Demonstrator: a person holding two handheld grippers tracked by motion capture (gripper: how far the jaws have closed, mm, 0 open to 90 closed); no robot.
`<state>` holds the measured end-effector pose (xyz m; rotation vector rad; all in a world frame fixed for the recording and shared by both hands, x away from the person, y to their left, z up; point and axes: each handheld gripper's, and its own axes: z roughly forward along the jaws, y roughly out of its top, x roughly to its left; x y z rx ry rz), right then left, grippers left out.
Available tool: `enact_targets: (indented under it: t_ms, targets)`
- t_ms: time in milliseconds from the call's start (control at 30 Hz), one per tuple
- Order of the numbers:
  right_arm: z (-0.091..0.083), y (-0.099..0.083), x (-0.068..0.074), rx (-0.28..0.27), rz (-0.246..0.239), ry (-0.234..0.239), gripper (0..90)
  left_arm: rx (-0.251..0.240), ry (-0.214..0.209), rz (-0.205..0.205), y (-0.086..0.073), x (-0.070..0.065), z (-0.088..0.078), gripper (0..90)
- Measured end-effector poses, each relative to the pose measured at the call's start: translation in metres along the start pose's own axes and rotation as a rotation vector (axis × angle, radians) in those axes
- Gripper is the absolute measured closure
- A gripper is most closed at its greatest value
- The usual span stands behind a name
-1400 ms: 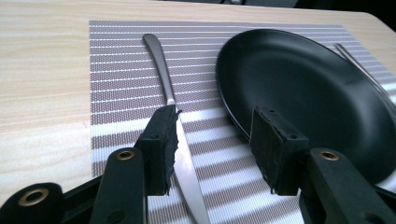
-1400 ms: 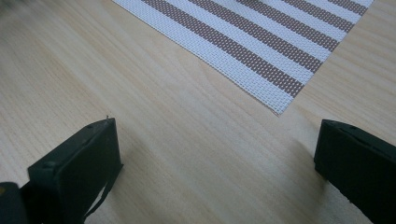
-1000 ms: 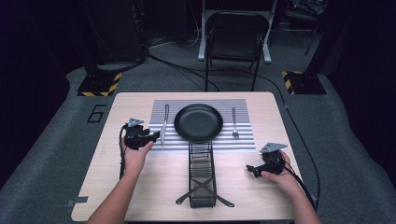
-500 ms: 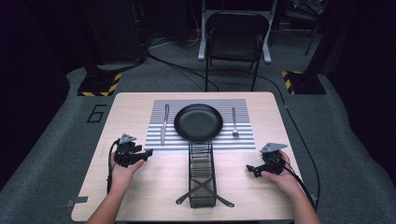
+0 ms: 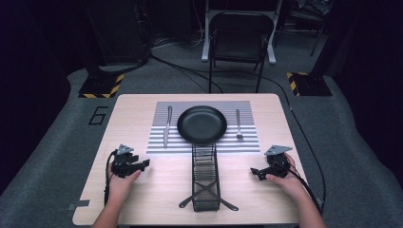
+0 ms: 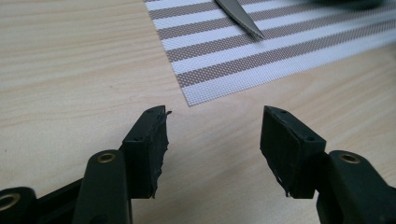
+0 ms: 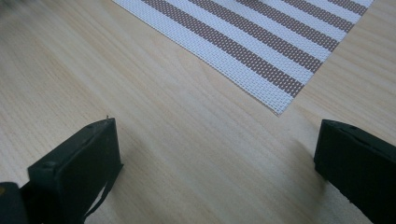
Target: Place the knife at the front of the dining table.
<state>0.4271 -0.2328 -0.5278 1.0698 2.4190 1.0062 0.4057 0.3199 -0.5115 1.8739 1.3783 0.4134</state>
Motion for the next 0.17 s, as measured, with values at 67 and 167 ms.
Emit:
enact_targets:
  t_ms: [67, 167]
  targets:
    - [0.0, 0.0, 0.0, 0.0, 0.0, 0.0, 0.0, -0.005, 0.026, -0.009, -0.0003, 0.0038, -0.0014, 38.3]
    - [0.0, 0.0, 0.0001, 0.0, 0.001, 0.0, 0.0, -0.004, 0.115, 0.022, -0.0035, 0.0116, -0.0033, 38.2]
